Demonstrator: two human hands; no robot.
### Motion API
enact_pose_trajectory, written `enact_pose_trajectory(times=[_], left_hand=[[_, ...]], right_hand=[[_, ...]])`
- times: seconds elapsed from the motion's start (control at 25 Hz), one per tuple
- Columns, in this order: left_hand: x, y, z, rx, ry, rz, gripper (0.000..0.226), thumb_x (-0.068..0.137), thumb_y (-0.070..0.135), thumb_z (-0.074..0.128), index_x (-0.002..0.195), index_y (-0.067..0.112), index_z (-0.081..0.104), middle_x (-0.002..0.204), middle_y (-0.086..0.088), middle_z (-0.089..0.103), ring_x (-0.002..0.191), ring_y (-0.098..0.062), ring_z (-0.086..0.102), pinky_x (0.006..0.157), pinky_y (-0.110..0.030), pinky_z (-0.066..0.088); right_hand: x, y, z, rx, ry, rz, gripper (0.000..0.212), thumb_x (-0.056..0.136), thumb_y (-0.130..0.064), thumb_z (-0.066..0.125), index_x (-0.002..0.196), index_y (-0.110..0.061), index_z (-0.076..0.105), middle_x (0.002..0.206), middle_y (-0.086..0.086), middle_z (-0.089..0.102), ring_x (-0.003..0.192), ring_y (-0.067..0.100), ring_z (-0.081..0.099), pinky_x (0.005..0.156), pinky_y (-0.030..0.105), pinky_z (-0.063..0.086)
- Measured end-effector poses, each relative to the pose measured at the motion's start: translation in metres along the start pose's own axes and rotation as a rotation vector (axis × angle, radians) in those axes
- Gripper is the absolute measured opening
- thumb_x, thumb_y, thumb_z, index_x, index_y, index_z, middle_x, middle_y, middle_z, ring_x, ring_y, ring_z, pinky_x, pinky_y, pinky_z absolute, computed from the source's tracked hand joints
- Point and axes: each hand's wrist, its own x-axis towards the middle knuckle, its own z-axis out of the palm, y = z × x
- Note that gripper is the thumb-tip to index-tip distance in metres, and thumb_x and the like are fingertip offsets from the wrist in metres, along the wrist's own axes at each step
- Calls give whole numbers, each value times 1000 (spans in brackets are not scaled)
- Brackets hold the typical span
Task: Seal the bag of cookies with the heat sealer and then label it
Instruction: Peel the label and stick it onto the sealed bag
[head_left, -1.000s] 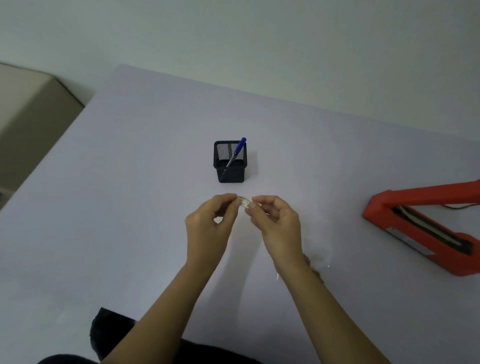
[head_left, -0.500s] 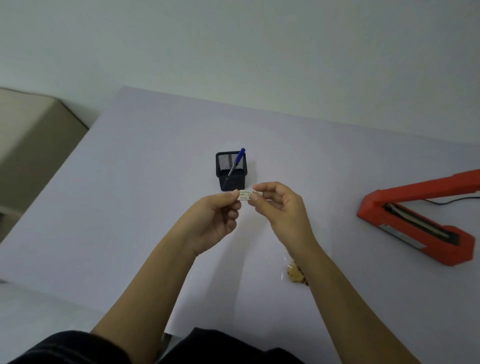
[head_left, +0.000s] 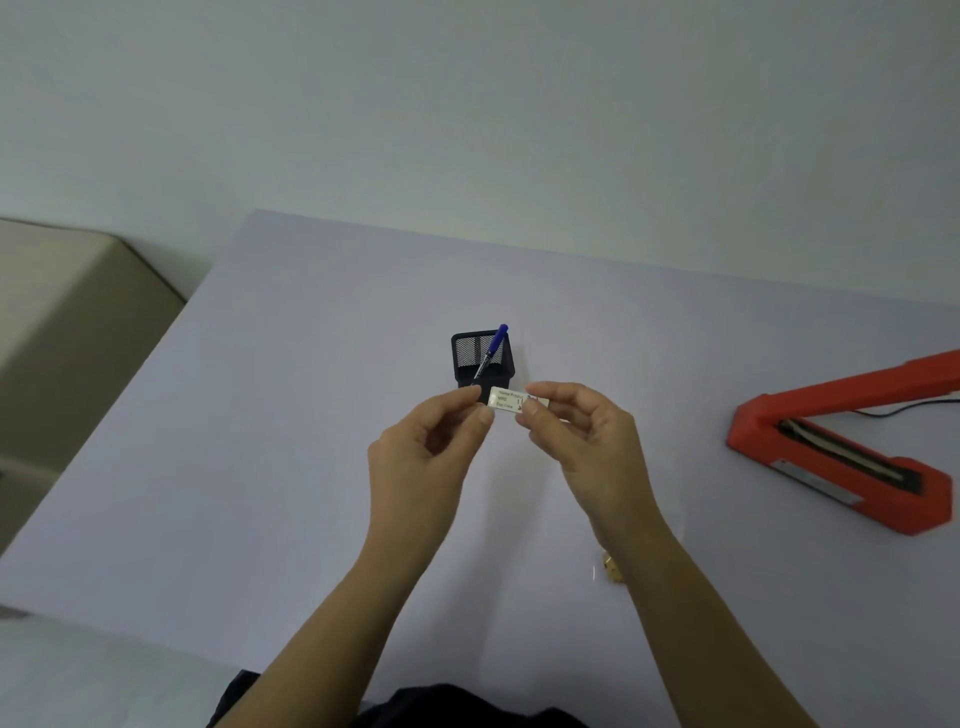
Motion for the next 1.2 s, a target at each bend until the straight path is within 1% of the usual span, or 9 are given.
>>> enact_pose_trajectory(times=[0.08,0.28,0.4,0.56,0.64,0.76,0.88,1.08,1.2], left_hand=[[-4,1,0,9,41,71,19,82,18,69,95,33,69,86,16,71,80,1,67,71,-8,50],[-4,1,-5,-39,97,148,21,82,13,69,97,27,70,89,13,72,82,0,68,73,-9,50],[-1,5,-11,-160,31,49,15,83,12,67,92,24,71,80,8,73,78,-6,68,71,-13,52],[7,11,-21,-451,-181,-263,12,88,9,59,89,11,71,72,0,71,65,-10,64,63,-16,53],[10,14,-24,-518,-265,-377,12,87,10,58,84,9,70,68,-1,68,60,-8,62,58,-15,52],[13,14,-26,-573,-327,-481,9,84,11,60,83,7,68,64,-2,66,54,-7,60,54,-14,51],[12,13,-26,-605,-373,-540,16,71,15,64,83,5,68,63,-2,65,52,-7,58,51,-14,50],[11,13,-24,-579,-353,-521,14,69,23,65,66,11,73,62,-2,63,51,-7,56,50,-14,49],[11,12,-25,-572,-342,-498,14,71,21,65,70,9,71,61,-1,63,50,-6,56,49,-14,48]], right_hand=[[-5,-3,7,6,10,-25,12,85,-11,66,92,-20,68,87,-1,74,81,9,71,71,17,54],[-11,-8,20,-15,19,-75,11,85,-11,65,92,-20,68,88,-5,73,81,8,71,69,15,54],[-14,-9,23,-48,24,-95,12,85,-11,65,92,-22,67,89,-5,73,81,7,71,69,14,54],[-15,-9,22,-78,17,-118,13,85,-8,65,92,-19,68,87,-2,73,80,9,71,72,17,54],[-16,-9,19,-104,16,-136,12,86,-8,65,93,-17,69,84,0,73,79,12,71,73,19,54],[-18,-10,18,-156,25,-156,11,86,-10,65,92,-19,70,79,-4,73,77,12,70,70,20,54],[-20,-12,17,-157,19,-168,11,85,-9,66,91,-18,70,78,-7,72,74,5,69,68,12,49],[-21,-13,16,-187,24,-196,11,86,-9,66,92,-17,70,80,-4,73,71,2,68,64,9,47],[-22,-14,16,-206,26,-216,11,85,-9,66,91,-18,70,77,-9,71,70,-1,67,63,7,45]])
